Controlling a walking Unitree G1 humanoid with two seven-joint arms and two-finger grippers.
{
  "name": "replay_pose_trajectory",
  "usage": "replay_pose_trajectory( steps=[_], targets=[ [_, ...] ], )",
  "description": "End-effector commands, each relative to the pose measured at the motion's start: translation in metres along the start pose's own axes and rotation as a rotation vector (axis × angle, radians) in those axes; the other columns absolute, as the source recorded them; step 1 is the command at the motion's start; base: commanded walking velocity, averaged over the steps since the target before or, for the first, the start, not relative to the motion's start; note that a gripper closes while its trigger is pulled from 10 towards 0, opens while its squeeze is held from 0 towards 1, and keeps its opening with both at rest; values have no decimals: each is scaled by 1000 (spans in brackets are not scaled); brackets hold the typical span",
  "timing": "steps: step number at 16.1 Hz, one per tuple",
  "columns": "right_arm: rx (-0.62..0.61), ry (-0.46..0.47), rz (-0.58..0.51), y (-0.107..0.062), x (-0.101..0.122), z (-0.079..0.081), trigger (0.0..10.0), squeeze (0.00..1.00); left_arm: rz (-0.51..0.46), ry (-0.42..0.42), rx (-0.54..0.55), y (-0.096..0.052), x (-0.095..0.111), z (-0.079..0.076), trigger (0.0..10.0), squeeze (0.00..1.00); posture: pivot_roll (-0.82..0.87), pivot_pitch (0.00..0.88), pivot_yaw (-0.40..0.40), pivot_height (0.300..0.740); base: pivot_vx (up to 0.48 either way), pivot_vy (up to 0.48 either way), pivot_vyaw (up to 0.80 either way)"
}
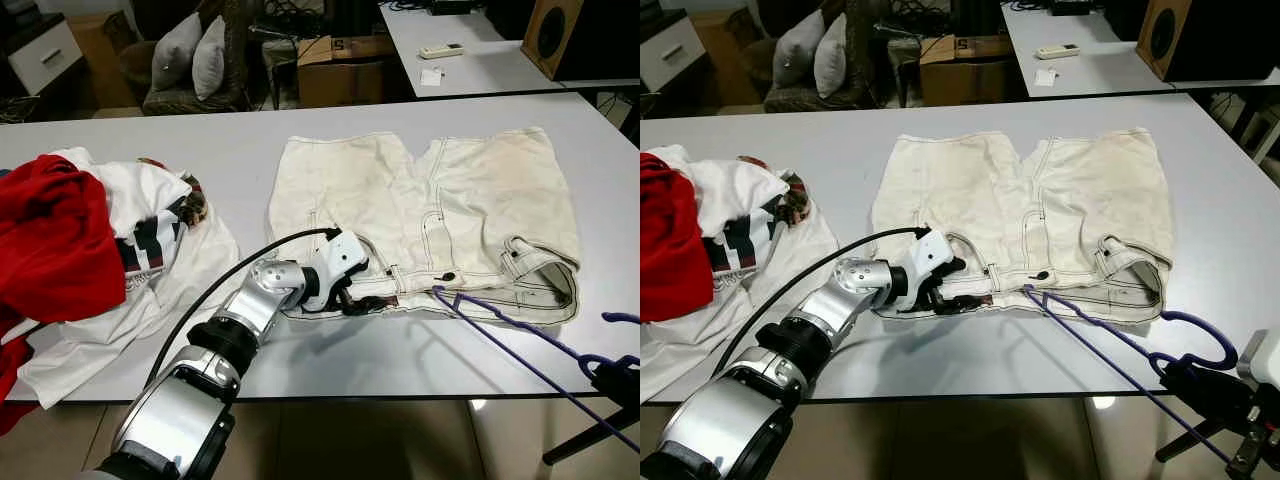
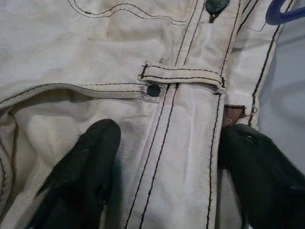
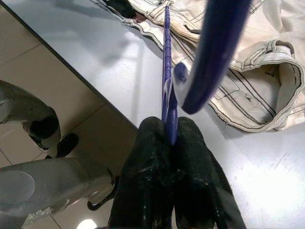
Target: Hang hanger
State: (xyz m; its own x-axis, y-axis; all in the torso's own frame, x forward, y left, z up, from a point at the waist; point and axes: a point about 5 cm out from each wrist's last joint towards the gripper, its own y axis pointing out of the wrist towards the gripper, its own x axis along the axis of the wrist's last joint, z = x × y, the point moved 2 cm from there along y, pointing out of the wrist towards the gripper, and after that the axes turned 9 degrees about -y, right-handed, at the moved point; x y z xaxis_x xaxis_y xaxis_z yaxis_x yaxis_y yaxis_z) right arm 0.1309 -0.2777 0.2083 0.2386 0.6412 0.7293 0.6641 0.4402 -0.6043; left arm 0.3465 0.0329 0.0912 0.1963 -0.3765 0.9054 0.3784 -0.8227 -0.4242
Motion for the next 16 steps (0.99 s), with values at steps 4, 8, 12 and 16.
replay_pose_trajectory(
  steps=[4, 8, 12, 16],
  targets=[
    [14, -24, -7, 0, 3, 1, 10000, 0, 16, -7, -1, -2, 1, 3, 0, 0, -130, 32, 80, 740, 0, 0, 0],
    [18, -26, -8, 1, 3, 1, 10000, 0, 30, -7, 14, -1, -2, 4, 0, 0, -131, 31, 78, 740, 0, 0, 0],
    [21, -28, -10, 1, 3, 1, 10000, 0, 30, -5, 53, 0, -2, 6, 0, 0, -135, 27, 78, 740, 0, 0, 0],
    [21, -33, -17, 0, 5, 1, 10000, 0, -22, -3, 99, 2, 8, 10, 0, 0, -138, 23, 81, 740, 0, 0, 0]
  ],
)
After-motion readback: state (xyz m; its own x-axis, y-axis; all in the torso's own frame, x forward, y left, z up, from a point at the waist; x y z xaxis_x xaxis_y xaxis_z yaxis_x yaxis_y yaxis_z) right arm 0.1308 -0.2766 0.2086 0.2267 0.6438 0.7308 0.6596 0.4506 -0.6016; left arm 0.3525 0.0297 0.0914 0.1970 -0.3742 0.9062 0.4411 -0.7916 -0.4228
